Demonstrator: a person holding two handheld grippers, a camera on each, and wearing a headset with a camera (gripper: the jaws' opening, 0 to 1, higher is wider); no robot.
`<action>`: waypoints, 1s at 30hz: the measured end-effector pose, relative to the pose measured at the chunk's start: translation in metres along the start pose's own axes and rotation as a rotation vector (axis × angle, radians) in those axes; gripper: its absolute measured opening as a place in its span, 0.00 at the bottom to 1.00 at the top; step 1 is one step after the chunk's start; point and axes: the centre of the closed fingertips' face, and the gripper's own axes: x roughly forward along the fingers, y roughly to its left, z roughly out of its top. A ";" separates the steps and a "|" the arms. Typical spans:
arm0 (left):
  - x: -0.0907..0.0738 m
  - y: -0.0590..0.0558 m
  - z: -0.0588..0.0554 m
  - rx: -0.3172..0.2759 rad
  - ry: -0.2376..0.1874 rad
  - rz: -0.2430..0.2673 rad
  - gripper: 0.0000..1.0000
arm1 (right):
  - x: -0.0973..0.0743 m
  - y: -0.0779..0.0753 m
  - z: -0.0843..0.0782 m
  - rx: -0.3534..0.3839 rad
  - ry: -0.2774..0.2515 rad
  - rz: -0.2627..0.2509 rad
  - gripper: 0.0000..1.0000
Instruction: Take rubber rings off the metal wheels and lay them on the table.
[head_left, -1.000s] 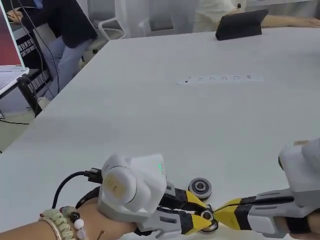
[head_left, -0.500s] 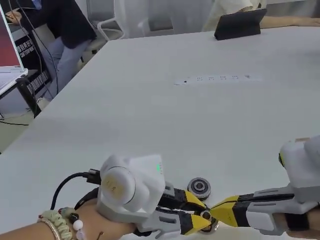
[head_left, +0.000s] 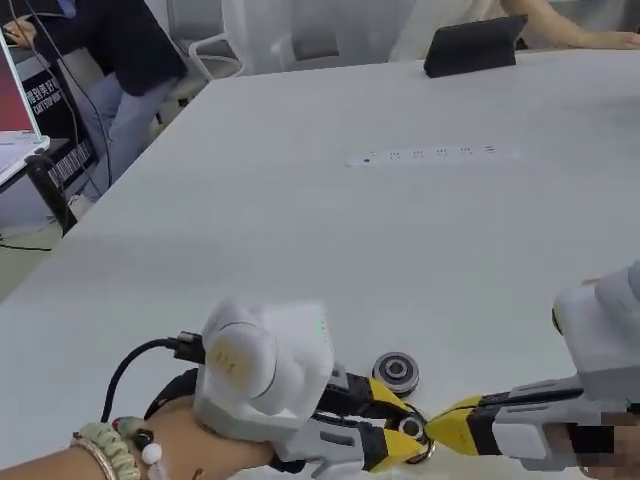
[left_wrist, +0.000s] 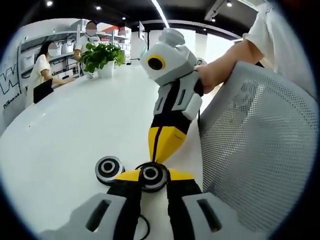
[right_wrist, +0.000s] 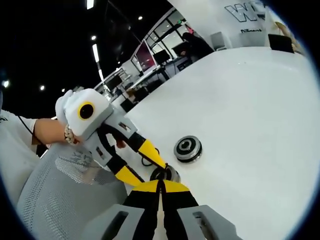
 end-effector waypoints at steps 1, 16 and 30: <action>0.000 0.001 0.001 -0.001 0.001 0.003 0.18 | 0.000 0.000 0.000 0.000 0.001 -0.001 0.00; -0.022 -0.014 0.048 0.047 -0.106 -0.025 0.26 | -0.004 -0.001 0.001 -0.010 0.013 -0.012 0.00; -0.063 -0.013 0.072 0.098 -0.153 0.032 0.52 | -0.006 0.005 0.007 -0.093 0.051 -0.016 0.00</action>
